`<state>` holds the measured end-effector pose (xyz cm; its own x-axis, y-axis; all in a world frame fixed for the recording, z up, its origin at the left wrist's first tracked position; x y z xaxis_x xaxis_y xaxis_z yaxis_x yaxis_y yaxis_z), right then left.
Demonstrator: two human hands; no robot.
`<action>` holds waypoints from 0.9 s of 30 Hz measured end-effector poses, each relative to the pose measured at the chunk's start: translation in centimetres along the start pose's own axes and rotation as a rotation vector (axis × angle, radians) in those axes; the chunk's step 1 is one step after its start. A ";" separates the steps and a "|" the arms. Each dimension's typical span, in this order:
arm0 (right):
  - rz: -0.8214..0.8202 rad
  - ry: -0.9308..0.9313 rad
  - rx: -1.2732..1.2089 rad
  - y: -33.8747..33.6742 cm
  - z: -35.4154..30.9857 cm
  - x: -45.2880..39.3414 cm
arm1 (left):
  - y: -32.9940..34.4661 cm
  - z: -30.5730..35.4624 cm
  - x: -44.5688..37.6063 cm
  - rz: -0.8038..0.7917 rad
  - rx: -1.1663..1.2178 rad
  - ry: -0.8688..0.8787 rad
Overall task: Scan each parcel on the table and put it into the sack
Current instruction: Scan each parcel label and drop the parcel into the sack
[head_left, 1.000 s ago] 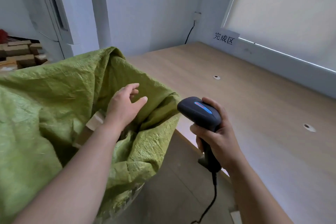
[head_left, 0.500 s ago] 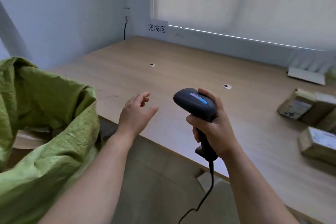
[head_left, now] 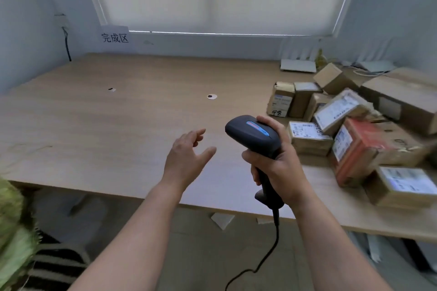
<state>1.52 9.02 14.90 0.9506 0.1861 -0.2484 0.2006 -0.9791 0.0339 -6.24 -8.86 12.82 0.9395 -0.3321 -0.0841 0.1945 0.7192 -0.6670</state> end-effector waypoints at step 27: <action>0.597 -0.013 0.156 -26.1 -1.7 8.6 | 24.1 16.7 -18.2 -0.491 -0.007 0.312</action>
<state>4.88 36.27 13.53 0.8848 -0.3980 -0.2421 -0.4034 -0.9145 0.0292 -13.94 24.68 10.66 0.6119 -0.7906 0.0222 0.5831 0.4320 -0.6880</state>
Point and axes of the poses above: each hand's wrist, its own x-axis away from the middle knuckle, its own y-axis out of the palm, z = x × y, the point moved 9 cm from there along -x, towards the middle knuckle, and after that the axes turned 15 degrees about -z, right-handed, at the moved point
